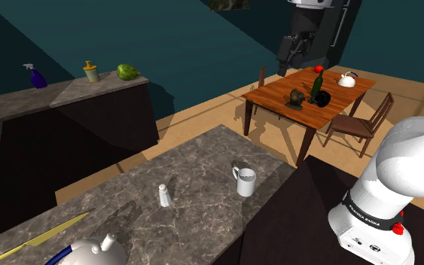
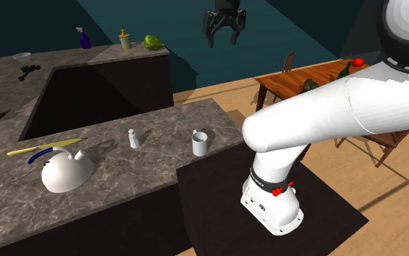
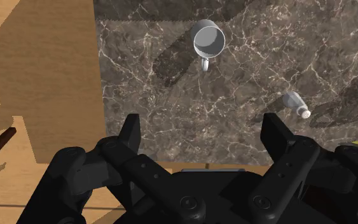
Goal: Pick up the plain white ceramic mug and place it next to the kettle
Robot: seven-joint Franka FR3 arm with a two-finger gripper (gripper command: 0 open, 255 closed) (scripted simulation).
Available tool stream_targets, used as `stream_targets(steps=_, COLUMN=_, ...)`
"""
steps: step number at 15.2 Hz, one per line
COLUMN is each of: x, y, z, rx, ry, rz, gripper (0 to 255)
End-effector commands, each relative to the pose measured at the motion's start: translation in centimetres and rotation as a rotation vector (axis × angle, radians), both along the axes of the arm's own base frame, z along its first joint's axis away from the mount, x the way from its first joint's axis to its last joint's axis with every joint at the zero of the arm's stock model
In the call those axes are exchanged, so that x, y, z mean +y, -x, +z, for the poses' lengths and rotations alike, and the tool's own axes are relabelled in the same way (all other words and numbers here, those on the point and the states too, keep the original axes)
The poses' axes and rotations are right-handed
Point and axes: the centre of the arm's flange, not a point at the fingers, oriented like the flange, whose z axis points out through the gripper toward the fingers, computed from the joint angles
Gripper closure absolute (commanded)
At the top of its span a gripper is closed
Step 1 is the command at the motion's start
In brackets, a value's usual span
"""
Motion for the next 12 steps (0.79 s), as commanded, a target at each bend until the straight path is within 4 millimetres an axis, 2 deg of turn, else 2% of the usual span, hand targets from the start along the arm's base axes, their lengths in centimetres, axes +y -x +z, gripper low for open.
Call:
stream_targets(steps=1, x=0.0, y=0.0, z=0.0, rx=0.000, ry=0.000, rz=0.000, gripper=0)
stream_targets(steps=12, x=3.6, y=-2.1, z=-14.0, rx=0.015, ry=0.007, rz=0.025, gripper=0)
